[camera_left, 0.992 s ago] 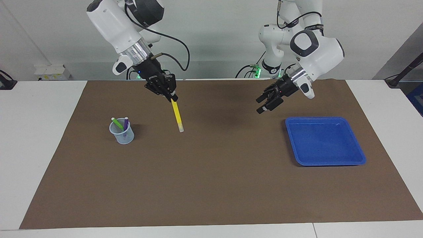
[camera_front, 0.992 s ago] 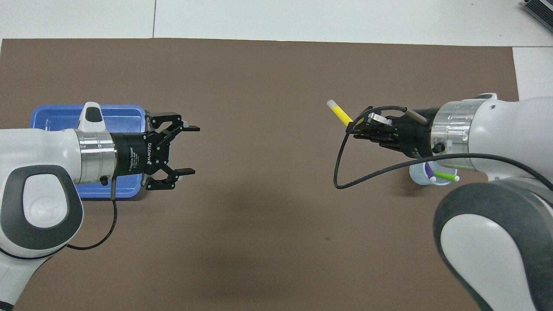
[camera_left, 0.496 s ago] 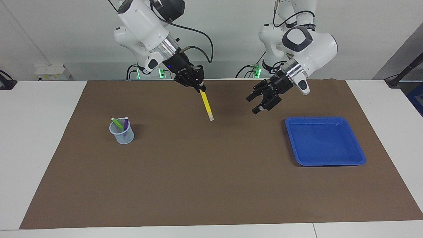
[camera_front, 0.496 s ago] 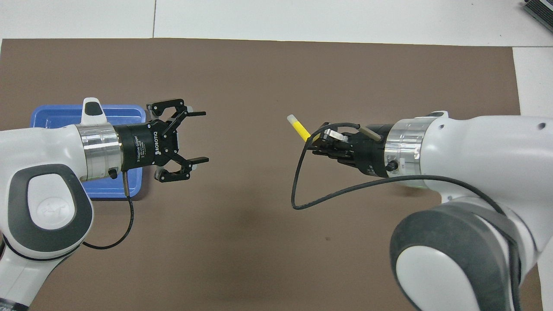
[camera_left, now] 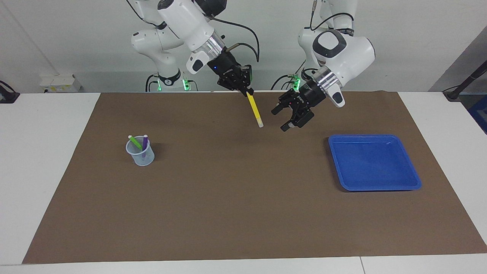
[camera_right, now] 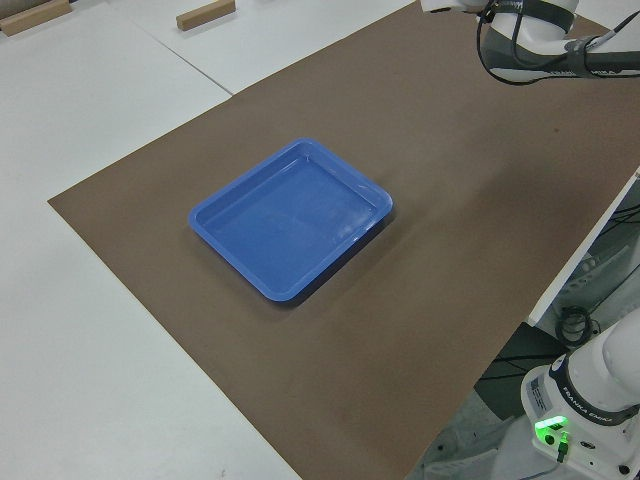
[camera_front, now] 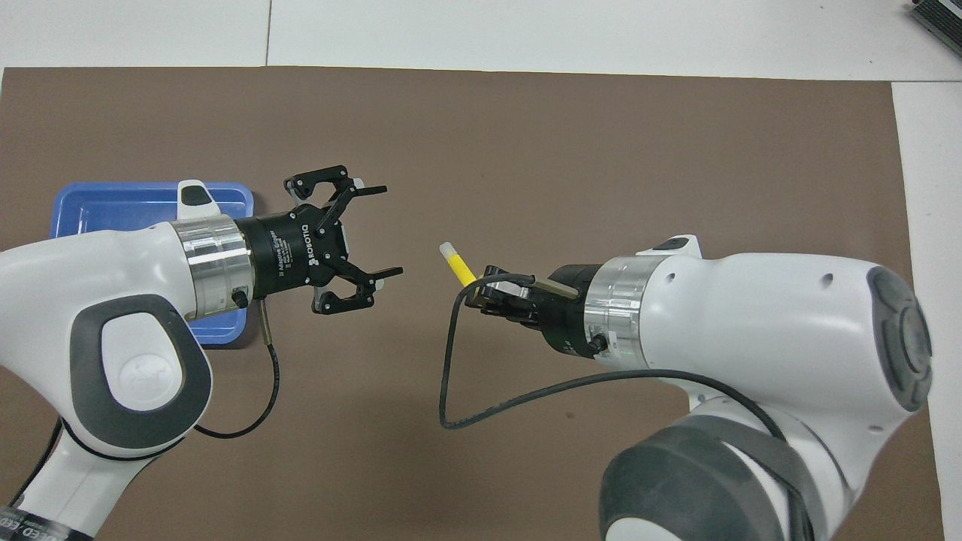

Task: Right arm passes pens to left for tray arrangement
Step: 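Carry the yellow pen toward the open left gripper with the right gripper, then close the left gripper on the yellow pen, open the right gripper, then carry the yellow pen to the tray while the right gripper returns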

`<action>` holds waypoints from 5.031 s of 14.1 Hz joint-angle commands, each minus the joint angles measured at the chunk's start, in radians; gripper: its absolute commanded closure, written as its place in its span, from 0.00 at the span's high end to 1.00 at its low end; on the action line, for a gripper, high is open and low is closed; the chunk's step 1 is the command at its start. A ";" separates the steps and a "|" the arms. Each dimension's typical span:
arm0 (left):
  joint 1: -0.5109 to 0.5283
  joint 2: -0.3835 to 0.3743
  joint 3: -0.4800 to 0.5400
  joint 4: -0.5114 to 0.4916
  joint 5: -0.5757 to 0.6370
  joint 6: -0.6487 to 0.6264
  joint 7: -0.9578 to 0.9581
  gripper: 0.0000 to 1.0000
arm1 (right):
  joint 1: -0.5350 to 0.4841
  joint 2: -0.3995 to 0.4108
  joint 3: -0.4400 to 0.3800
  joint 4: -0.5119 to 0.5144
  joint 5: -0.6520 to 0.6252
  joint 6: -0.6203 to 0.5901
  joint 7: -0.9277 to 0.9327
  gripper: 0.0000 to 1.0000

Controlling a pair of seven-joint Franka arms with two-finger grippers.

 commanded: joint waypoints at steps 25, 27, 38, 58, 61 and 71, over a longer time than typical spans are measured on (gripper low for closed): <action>-0.035 -0.008 0.018 0.017 0.084 -0.213 0.012 0.58 | 0.036 -0.032 -0.002 -0.033 0.008 0.030 0.004 0.00; -0.035 -0.013 0.018 0.017 0.084 -0.224 -0.003 0.56 | 0.036 -0.032 -0.002 -0.033 0.008 0.030 0.004 0.00; -0.031 -0.039 0.024 0.016 0.084 -0.233 -0.061 0.00 | 0.034 -0.032 -0.002 -0.035 0.005 0.030 0.003 0.00; -0.033 -0.058 0.025 0.017 0.163 -0.301 0.056 0.00 | -0.111 -0.017 -0.006 -0.024 0.002 0.015 -0.006 1.00; -0.033 -0.062 0.025 0.017 0.212 -0.354 0.182 0.00 | -0.236 -0.014 -0.005 -0.027 -0.082 -0.008 -0.046 1.00; 0.067 -0.081 0.030 0.020 0.213 -0.560 0.500 0.00 | -0.463 -0.012 -0.003 -0.121 -0.576 -0.136 -0.409 1.00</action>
